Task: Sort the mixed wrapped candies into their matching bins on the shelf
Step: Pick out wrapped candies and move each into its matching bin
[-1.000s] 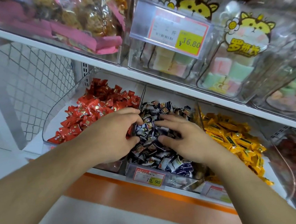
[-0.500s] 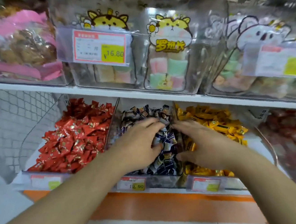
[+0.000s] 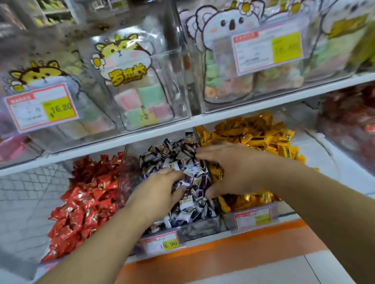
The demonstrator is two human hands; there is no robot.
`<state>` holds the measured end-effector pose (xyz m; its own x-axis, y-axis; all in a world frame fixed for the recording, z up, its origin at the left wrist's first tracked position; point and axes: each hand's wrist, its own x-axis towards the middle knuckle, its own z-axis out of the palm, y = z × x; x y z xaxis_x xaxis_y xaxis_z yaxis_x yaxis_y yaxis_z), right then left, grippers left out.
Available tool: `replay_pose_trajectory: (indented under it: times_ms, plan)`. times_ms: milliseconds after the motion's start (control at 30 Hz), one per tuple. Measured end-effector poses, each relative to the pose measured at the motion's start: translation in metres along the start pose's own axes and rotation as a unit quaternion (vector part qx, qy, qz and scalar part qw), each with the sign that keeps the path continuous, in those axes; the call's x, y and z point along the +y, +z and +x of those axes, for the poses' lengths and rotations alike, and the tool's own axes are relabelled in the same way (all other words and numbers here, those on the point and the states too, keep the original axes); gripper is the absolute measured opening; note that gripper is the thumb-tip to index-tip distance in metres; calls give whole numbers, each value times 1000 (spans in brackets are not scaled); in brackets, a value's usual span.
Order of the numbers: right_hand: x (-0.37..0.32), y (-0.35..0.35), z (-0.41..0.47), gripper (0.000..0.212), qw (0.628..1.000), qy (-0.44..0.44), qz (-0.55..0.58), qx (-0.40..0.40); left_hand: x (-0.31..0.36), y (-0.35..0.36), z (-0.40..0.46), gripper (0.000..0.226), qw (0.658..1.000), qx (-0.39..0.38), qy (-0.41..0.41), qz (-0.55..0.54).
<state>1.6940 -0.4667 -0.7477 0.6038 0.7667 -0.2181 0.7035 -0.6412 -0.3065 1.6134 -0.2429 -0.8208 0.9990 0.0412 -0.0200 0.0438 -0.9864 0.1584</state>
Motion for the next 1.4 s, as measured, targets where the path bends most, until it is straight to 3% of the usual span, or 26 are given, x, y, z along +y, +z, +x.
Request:
replay_pose_trajectory:
  times_ms: [167, 267, 333, 400, 500, 567, 833, 1267, 1400]
  plan:
    - [5, 2, 3, 101, 1000, -7, -9, 7, -6, -16, -3, 31, 990, 12, -37, 136]
    - [10, 7, 7, 103, 1000, -19, -16, 18, -8, -22, 3, 33, 984, 6, -89, 151]
    - [12, 8, 9, 103, 999, -19, -18, 18, -6, -22, 12, 35, 987, 29, -95, 127]
    - [12, 8, 10, 102, 999, -19, -24, 16, -1, -18, 24, 47, 996, 54, -52, 49]
    - [12, 7, 10, 101, 1000, -19, -19, 16, 12, -2, 38, 80, 997, -11, 18, -69]
    - [12, 6, 10, 101, 1000, -20, -13, 19, 14, 14, 38, 89, 997, -48, 27, -44]
    - [10, 4, 6, 98, 1000, -15, -9, 20, -7, 5, 36, 42, 993, -68, 42, 90]
    - [9, 3, 5, 96, 1000, -2, -7, 17, -18, -29, 13, 28, 986, -40, -37, 159]
    - [6, 2, 7, 95, 1000, 4, -7, 18, -10, -31, 23, 29, 996, 10, -52, 73]
